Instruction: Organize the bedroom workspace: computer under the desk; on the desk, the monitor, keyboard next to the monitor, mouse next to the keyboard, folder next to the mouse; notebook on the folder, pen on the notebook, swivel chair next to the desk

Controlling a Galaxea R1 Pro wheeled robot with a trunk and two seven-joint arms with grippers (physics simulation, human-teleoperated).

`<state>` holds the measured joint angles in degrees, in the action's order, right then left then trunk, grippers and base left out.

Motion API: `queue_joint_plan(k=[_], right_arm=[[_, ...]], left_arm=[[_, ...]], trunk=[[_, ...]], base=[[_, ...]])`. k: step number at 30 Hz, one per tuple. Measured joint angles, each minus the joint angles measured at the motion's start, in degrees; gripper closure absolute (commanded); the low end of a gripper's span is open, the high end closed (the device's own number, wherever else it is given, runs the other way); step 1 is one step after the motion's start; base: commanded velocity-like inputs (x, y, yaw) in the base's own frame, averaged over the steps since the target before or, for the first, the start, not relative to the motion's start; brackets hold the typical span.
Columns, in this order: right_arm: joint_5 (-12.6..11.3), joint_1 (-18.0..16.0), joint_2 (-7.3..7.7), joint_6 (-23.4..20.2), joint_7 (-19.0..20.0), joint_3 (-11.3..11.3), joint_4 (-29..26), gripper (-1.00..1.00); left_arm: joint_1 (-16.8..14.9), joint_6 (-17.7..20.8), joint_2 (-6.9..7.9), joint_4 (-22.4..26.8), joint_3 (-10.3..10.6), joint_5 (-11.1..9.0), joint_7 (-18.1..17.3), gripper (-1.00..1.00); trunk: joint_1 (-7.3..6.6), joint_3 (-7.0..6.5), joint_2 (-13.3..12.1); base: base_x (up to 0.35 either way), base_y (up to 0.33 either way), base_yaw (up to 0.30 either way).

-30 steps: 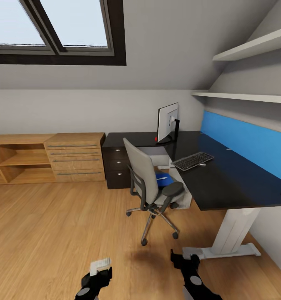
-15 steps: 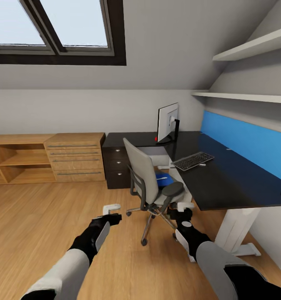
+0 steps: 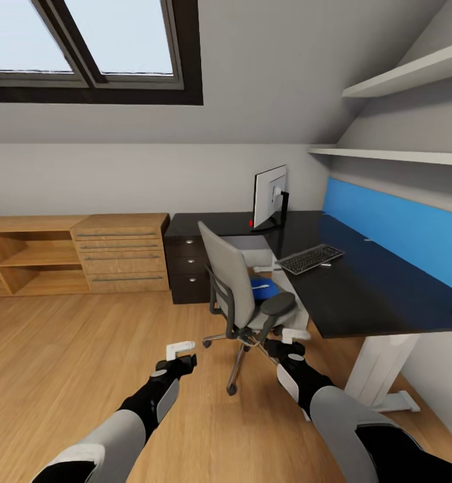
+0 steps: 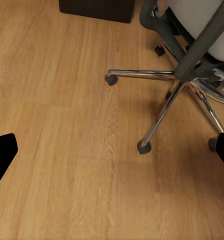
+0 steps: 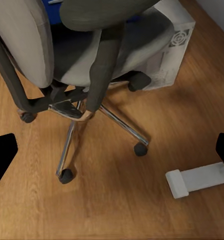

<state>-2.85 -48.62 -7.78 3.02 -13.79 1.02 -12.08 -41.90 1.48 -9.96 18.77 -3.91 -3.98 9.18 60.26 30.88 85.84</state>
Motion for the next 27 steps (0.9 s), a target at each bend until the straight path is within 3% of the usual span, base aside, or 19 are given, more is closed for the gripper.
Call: queue_joint_plan(k=[4,9,16,19,20,22,24,27], right_arm=[[-0.5,0.0,0.04,-0.1,0.0,-0.1,0.0,-1.0],[-0.5,0.1,0.08,0.0,0.0,-0.2,-0.1,-1.0],[-0.5,0.1,0.03,0.1,0.0,-0.3,-0.1,-1.0],[-0.5,0.1,0.03,0.0,0.0,-0.4,-0.1,-1.0],[-0.5,0.1,0.05,0.0,0.0,-0.4,-0.2,-1.0],[-0.4,0.1,0.06,-0.1,-0.1,-0.4,-0.2,-1.0],[-0.5,0.1,0.06,-0.2,-0.1,-0.4,-0.3,-1.0],[-0.5,0.1,0.07,-0.2,-0.1,-0.4,-0.3,-1.0]], left_arm=[[0.0,0.3,0.0,1.5,-0.1,-0.1,0.0,-1.0],[0.0,4.3,0.35,3.2,-0.5,-0.5,0.0,-1.0],[0.0,12.6,1.36,14.5,-1.0,-1.2,-0.1,-1.0],[1.6,18.7,2.27,23.1,-1.1,-2.0,-0.2,-1.0],[4.3,23.9,2.6,30.4,-1.1,-2.8,-0.3,-1.0],[8.6,30.6,2.74,41.3,-1.1,-3.5,-0.4,-1.0],[11.4,34.7,2.72,47.4,-1.0,-3.7,-0.4,-1.0],[13.0,37.3,2.71,50.8,-1.0,-3.8,-0.4,-1.0]], trunk=[[0.88,0.72,1.6],[1.98,1.62,3.6],[2.42,1.97,4.4],[3.07,2.51,5.6],[3.29,2.69,6.0],[3.73,3.05,6.8],[4.17,3.41,7.6],[4.83,3.95,8.8]], base=[[0.0,0.0,0.0],[0.0,0.0,0.0],[0.0,0.0,0.0],[0.0,0.0,0.0],[0.0,0.0,0.0],[0.0,0.0,0.0],[0.0,0.0,0.0],[0.0,0.0,0.0]])
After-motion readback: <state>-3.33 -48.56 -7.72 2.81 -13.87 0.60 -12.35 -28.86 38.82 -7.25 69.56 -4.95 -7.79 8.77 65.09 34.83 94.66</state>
